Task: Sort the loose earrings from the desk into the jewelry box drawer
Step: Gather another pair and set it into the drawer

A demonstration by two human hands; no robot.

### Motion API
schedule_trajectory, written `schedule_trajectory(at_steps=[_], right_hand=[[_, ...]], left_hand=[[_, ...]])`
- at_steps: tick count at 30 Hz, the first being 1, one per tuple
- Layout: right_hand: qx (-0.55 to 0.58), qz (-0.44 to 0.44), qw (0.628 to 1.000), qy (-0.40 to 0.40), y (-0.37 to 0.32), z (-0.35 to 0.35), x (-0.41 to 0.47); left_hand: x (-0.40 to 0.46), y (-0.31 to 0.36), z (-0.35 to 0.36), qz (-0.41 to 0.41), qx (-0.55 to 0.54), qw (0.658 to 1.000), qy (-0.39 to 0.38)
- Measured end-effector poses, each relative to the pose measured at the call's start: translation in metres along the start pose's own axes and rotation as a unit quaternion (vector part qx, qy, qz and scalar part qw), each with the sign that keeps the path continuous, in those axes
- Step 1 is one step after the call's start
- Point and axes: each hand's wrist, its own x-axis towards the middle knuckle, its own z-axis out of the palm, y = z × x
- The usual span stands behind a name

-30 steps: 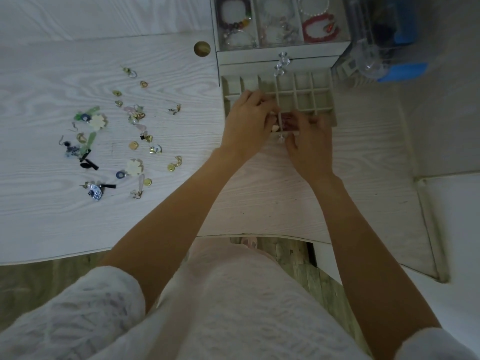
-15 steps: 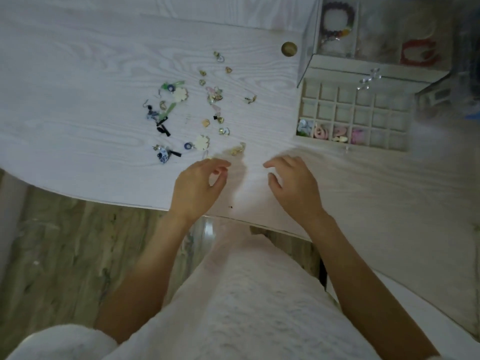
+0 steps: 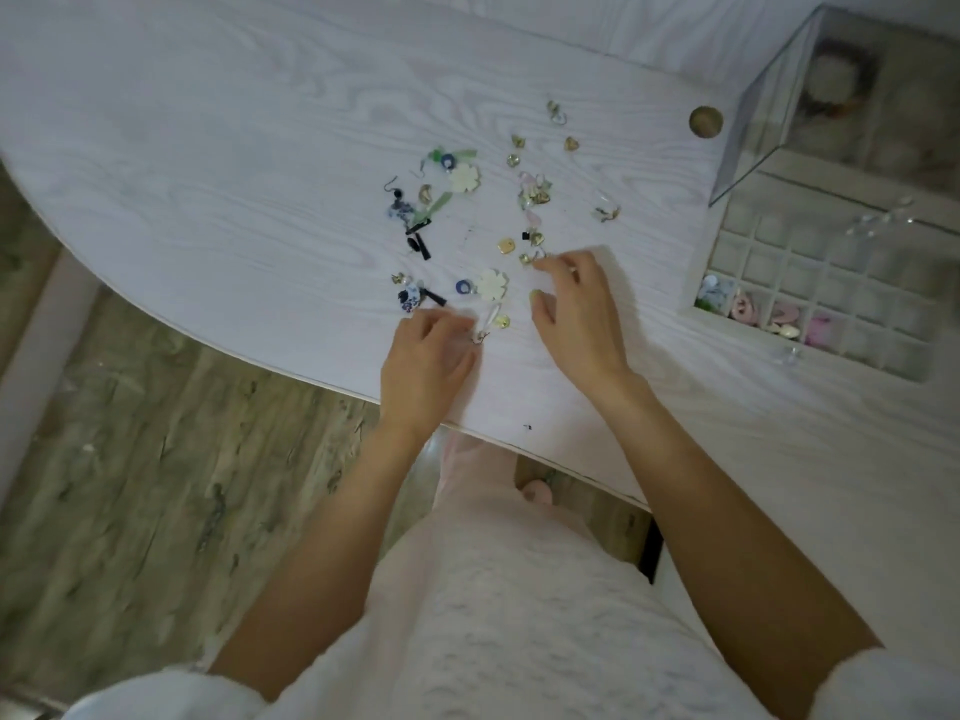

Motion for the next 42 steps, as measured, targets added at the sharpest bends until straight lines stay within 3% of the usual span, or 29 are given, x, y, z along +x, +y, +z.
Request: schedule_trajectory(at_steps=[8,13,17,23,28,35,39,42], right_hand=[[-0.035,-0.131,0.990,-0.050,-0.031,0.015,0.010],[-0.052,-0.112,0.991,-0.049,-0.035,0.024,0.020],[-0.062,-0.069,0.995,-0.032,-0.029,0.017,0.024],[-0.032,-0.015,0.999,-0.015,-0.018,0.007,0.021],[-0.002,0.012,1.000,-0.002,-0.017,0.002,0.010],[-0.102,-0.039,0.994,0.004,-0.019,0.015,0.019],[-0.114,-0.060,0.991,-0.017,-0.022,0.012,0.018],[-0.081,-0.052,0.995,0.008,-0.023,0.001,0.005]], left_hand=[[0.032,0.001,-0.030,0.010,-0.036,0.998,0.041],[0.120,0.008,-0.039,0.056,0.001,0.998,0.016],[0.164,0.009,-0.026,0.041,0.098,0.994,-0.037],[0.135,0.011,-0.020,0.205,0.162,0.965,0.011],[0.091,0.000,-0.018,0.186,0.115,0.975,-0.031],[0.088,0.013,-0.015,0.088,0.047,0.991,-0.095],[0.087,0.014,-0.017,0.073,0.037,0.992,-0.096],[0.078,0.013,-0.025,0.055,-0.024,0.995,-0.076]])
